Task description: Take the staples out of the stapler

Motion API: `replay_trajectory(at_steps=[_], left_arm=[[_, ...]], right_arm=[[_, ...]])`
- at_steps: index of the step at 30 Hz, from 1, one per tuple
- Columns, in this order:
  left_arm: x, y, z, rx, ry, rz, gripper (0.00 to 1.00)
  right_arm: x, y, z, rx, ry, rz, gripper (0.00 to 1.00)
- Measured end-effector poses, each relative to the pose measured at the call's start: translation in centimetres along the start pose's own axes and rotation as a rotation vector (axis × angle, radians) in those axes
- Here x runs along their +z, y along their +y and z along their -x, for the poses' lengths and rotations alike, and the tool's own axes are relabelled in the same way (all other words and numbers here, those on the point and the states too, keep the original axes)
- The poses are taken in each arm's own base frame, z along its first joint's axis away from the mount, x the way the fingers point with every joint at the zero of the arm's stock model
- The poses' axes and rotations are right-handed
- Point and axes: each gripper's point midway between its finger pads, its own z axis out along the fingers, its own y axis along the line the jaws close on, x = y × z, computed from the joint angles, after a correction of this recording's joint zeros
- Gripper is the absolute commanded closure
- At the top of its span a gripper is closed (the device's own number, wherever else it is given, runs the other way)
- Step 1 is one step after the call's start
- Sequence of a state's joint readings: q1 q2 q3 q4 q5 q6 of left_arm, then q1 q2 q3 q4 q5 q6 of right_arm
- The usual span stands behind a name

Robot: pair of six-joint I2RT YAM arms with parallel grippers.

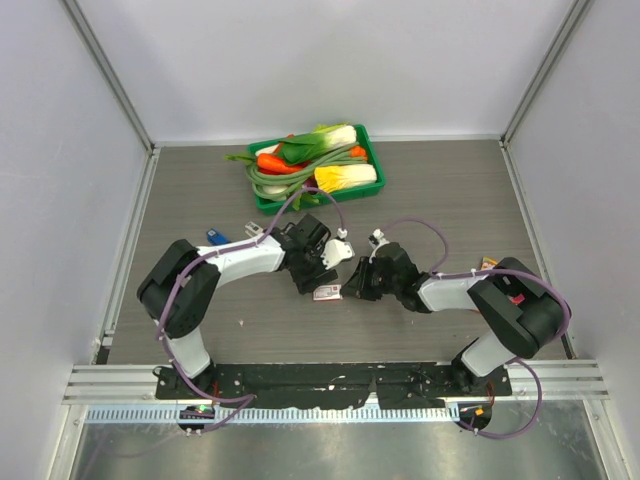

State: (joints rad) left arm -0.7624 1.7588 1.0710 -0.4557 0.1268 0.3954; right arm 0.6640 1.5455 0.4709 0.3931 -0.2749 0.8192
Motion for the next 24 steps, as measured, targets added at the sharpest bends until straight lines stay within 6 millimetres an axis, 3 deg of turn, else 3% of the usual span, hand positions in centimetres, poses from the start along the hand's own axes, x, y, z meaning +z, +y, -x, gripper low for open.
replay_trajectory(at_steps=[4, 11, 17, 22, 24], left_arm=[[0.0, 0.0, 0.0, 0.003, 0.009, 0.002, 0.34], [0.0, 0.0, 0.1, 0.006, 0.010, 0.005, 0.30], [0.1, -0.6, 0.3, -0.005, 0.005, -0.005, 0.26], [-0.1, -1.2, 0.0, -0.024, 0.020, -0.028, 0.25], [-0.1, -1.4, -0.1, -0.031, 0.026, -0.031, 0.25]], right_arm=[[0.0, 0.0, 0.0, 0.003, -0.002, 0.001, 0.79], [-0.8, 0.3, 0.2, -0.010, -0.009, -0.004, 0.49], [-2.2, -0.6, 0.9, -0.028, -0.025, -0.049, 0.43], [-3.1, -1.6, 1.1, -0.032, -0.022, -0.090, 0.43], [-3.3, -1.9, 1.1, -0.032, -0.021, -0.105, 0.48]])
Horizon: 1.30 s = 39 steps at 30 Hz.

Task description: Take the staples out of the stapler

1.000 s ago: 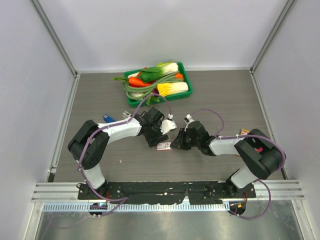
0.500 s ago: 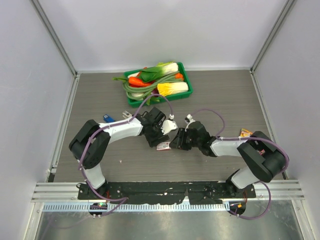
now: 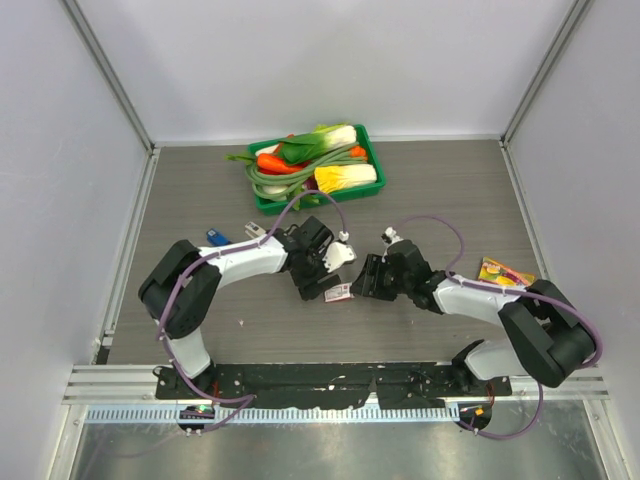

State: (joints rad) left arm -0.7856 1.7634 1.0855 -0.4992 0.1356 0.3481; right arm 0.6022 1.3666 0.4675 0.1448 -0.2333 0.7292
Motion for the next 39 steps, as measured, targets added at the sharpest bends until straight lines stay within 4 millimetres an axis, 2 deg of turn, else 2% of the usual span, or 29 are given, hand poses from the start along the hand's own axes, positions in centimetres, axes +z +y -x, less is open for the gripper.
replay_trajectory(at_steps=[6, 9, 13, 18, 20, 22, 26, 29, 33, 39], left_arm=[[-0.6, -0.1, -0.1, -0.007, 0.009, -0.003, 0.26], [-1.4, -0.1, 0.5, -0.011, -0.004, -0.002, 0.26], [-3.1, 0.2, 3.6, -0.028, -0.081, -0.004, 0.28], [-4.5, 0.5, 7.5, -0.062, -0.187, -0.017, 0.28], [-4.3, 0.4, 8.2, -0.074, -0.203, -0.033, 0.28], [-3.3, 0.1, 8.5, -0.084, -0.198, -0.053, 0.28], [-0.3, -1.4, 7.4, -0.082, -0.135, -0.098, 0.28], [0.9, -2.6, 6.4, -0.070, -0.094, -0.121, 0.28], [1.4, -3.4, 6.1, -0.056, -0.080, -0.133, 0.28], [1.5, -3.6, 6.1, -0.044, -0.073, -0.115, 0.29]], right_arm=[[-0.7, -1.2, -0.3, -0.009, 0.002, -0.062, 0.54], [-1.0, -1.5, -0.5, -0.005, 0.007, -0.080, 0.57], [-1.0, -1.7, -0.6, -0.004, 0.007, -0.086, 0.64], [-0.7, -1.7, -0.7, 0.010, 0.005, -0.074, 0.64], [-0.6, -1.5, -0.7, 0.019, 0.002, -0.059, 0.64], [-0.5, -1.4, -0.7, 0.024, -0.002, -0.048, 0.64], [-0.2, -1.2, -0.7, 0.036, -0.011, -0.027, 0.64], [0.0, -0.9, -0.6, 0.041, -0.015, -0.008, 0.64], [0.4, -0.6, -0.5, 0.050, -0.022, 0.015, 0.64], [0.4, -0.3, -0.3, 0.061, -0.034, 0.037, 0.52]])
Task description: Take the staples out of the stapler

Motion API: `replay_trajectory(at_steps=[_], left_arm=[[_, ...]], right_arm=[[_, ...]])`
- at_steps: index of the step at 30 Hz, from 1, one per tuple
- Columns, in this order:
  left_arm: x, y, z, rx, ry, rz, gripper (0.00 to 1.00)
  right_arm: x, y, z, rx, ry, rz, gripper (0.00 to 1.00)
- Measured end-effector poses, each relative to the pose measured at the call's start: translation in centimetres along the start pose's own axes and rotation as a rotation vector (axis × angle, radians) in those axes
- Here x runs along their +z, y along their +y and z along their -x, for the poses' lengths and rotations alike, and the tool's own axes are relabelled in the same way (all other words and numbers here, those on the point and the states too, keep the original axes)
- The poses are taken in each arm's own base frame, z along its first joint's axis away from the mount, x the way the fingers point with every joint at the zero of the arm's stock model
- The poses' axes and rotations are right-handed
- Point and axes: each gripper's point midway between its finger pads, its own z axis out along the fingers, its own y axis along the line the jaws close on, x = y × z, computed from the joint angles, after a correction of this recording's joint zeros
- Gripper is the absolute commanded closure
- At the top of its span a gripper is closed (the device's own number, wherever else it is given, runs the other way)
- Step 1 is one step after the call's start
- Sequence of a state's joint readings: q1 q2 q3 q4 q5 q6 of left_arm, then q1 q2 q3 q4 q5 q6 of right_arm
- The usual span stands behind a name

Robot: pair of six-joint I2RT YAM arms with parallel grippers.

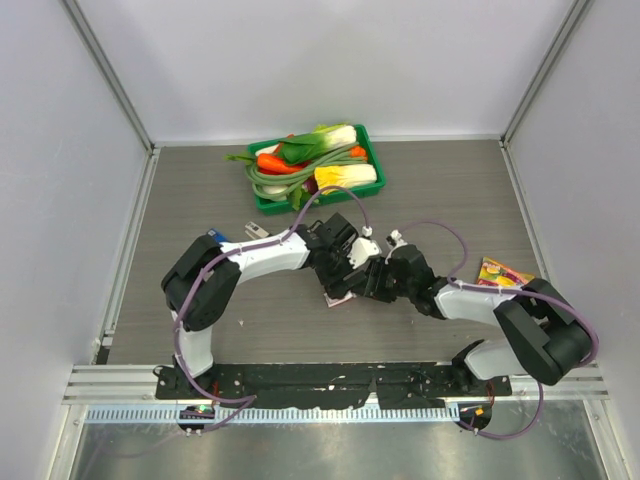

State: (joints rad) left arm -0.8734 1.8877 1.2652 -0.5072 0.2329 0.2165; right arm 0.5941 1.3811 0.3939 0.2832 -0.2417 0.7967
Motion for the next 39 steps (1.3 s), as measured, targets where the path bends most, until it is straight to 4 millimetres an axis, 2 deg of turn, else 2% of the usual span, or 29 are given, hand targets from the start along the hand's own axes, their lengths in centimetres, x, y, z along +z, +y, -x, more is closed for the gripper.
replay_trajectory(at_steps=[8, 14, 17, 20, 21, 22, 24, 27, 29, 31, 33, 35, 37, 39], left_arm=[[0.7, 0.3, 1.0, 0.021, -0.038, 0.023, 0.29], [0.7, 0.3, 1.1, 0.026, -0.040, 0.030, 0.28], [0.2, 0.3, 0.6, 0.027, -0.019, 0.039, 0.25], [-1.3, 0.3, 0.1, 0.027, 0.009, 0.054, 0.20], [-2.3, 0.3, 0.3, 0.030, 0.013, 0.068, 0.07], [-3.1, 0.5, 0.7, 0.031, 0.006, 0.080, 0.01], [-5.4, 1.2, 2.3, 0.041, -0.036, 0.118, 0.00], [-10.1, 2.0, 5.4, 0.033, -0.130, 0.175, 0.00], [-13.6, 3.6, 6.8, -0.009, -0.199, 0.220, 0.00], [-16.9, 5.4, 7.2, -0.060, -0.258, 0.261, 0.00], [-19.8, 7.7, 6.5, -0.141, -0.300, 0.303, 0.00], [-22.2, 10.1, 4.5, -0.245, -0.321, 0.331, 0.00], [-24.3, 12.5, 1.8, -0.357, -0.347, 0.366, 0.00], [-25.7, 13.9, -1.4, -0.445, -0.345, 0.407, 0.00]], right_arm=[[-1.3, -0.7, -0.1, -0.009, -0.013, -0.046, 0.50], [-2.0, -1.3, -0.4, -0.023, -0.008, -0.074, 0.54], [-2.4, -1.8, -0.4, -0.028, -0.010, -0.101, 0.56], [-2.9, -2.5, -0.3, -0.037, -0.012, -0.134, 0.56], [-3.1, -2.7, -0.2, -0.039, -0.013, -0.147, 0.53], [-3.3, -2.9, -0.1, -0.044, -0.012, -0.158, 0.52], [-3.7, -3.3, 0.0, -0.051, -0.010, -0.181, 0.47], [-4.3, -3.5, 0.5, -0.075, -0.011, -0.214, 0.41], [-4.6, -3.2, 1.3, -0.093, -0.019, -0.228, 0.40], [-4.9, -2.5, 2.4, -0.117, -0.036, -0.232, 0.41], [-5.2, -1.6, 3.9, -0.141, -0.062, -0.227, 0.41], [-5.4, -0.6, 5.1, -0.163, -0.089, -0.215, 0.40], [-5.7, 0.3, 6.1, -0.182, -0.109, -0.201, 0.40], [-6.1, 0.8, 6.6, -0.199, -0.122, -0.193, 0.40]])
